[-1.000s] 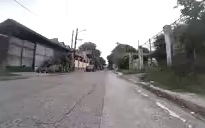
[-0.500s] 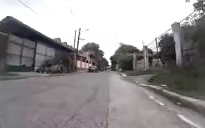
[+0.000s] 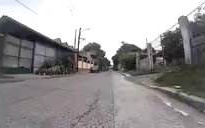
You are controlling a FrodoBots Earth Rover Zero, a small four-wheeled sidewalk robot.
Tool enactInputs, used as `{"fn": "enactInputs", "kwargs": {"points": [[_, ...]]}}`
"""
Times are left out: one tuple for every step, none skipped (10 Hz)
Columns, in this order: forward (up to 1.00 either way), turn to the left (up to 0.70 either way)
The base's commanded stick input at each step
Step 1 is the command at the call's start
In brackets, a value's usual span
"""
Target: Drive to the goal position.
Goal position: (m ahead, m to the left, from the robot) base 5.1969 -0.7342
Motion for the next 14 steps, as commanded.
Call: {"fn": "enactInputs", "kwargs": {"points": [[1.00, 0.00], [1.00, 0.00], [1.00, -0.02], [1.00, -0.19], [1.00, -0.37], [1.00, -0.40], [1.00, -0.40], [1.00, -0.40], [1.00, -0.40], [1.00, -0.40], [1.00, -0.40], [1.00, -0.40], [1.00, -0.26], [1.00, -0.08]]}}
